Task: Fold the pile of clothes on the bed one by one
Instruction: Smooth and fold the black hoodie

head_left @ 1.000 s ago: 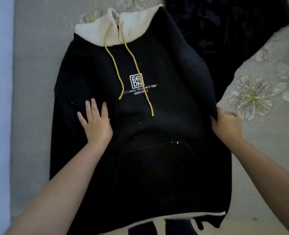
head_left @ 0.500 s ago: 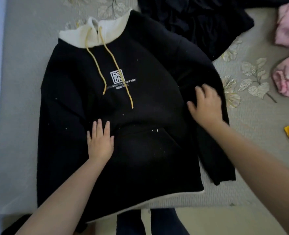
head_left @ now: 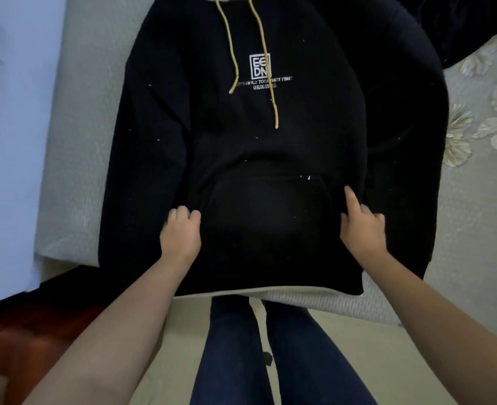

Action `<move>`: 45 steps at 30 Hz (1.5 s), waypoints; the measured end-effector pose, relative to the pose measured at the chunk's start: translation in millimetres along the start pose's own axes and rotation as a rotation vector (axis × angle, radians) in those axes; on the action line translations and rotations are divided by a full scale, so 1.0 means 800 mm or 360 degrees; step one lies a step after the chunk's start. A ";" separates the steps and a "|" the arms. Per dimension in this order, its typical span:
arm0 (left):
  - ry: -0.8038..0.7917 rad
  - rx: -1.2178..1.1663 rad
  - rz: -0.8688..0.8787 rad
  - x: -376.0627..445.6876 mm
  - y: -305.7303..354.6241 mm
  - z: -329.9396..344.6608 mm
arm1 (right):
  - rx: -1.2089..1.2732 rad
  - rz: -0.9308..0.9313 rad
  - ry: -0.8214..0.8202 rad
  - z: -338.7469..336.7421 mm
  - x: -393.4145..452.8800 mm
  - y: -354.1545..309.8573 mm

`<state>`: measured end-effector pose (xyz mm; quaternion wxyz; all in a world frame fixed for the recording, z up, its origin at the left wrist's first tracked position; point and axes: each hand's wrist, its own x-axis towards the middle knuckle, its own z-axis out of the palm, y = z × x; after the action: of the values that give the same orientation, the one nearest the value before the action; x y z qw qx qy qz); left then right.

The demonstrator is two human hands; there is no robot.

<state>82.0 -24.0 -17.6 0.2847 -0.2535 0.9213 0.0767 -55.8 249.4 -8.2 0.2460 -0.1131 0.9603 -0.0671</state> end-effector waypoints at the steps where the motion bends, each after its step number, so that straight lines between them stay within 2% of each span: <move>1: 0.0000 0.0052 0.0091 0.000 -0.001 -0.004 | -0.0031 -0.0035 0.0031 -0.009 -0.002 0.006; 5: 0.0180 0.0168 0.0422 -0.012 -0.005 -0.019 | -0.0201 -0.0029 0.0072 -0.042 -0.010 0.032; 6: 0.0144 0.0237 0.0415 -0.016 -0.007 -0.019 | -0.0287 0.0006 -0.0015 -0.045 -0.010 0.031; 9: -0.0137 0.0340 0.0247 -0.016 -0.011 -0.009 | -0.0687 0.0048 -0.0522 -0.033 -0.010 0.017; 10: -0.0185 0.0347 0.0231 -0.010 -0.011 -0.009 | -0.0718 0.0056 -0.0565 -0.026 -0.008 0.009; 13: -0.0257 0.0236 0.0311 0.012 0.002 -0.030 | -0.0528 0.0124 -0.0286 -0.023 0.003 -0.026; 17: 0.0096 0.0058 0.0463 0.049 0.018 -0.077 | -0.0358 -0.0046 -0.0039 -0.031 0.038 -0.075; 21: 0.0322 -0.0088 0.0328 0.113 0.022 -0.128 | -0.0292 -0.0466 0.0086 -0.049 0.100 -0.140; 23: 0.0426 -0.0167 0.0276 0.150 0.020 -0.150 | -0.0277 -0.0562 0.0181 -0.061 0.136 -0.172; 29: 0.0595 -0.0407 0.0118 0.262 -0.006 -0.185 | -0.0476 -0.0733 0.0273 -0.101 0.247 -0.240; 33: 0.0581 -0.0532 -0.0066 0.331 -0.020 -0.183 | -0.0462 -0.0768 0.0451 -0.127 0.315 -0.266; 37: 0.0593 -0.0515 -0.0144 0.364 -0.030 -0.151 | -0.0418 -0.0665 0.0597 -0.155 0.385 -0.290; 41: 0.0740 -0.0626 -0.0103 0.370 -0.033 -0.138 | -0.0371 -0.0399 0.0460 -0.186 0.447 -0.313; 45: 0.0682 -0.0600 -0.0089 0.373 -0.035 -0.143 | -0.0306 -0.0263 0.0017 -0.199 0.500 -0.339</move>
<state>-170.9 -206.6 -91.0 0.0334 -0.3376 0.9226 0.1836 -424.6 -100.7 -2.9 0.2226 -0.2145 0.9510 0.0046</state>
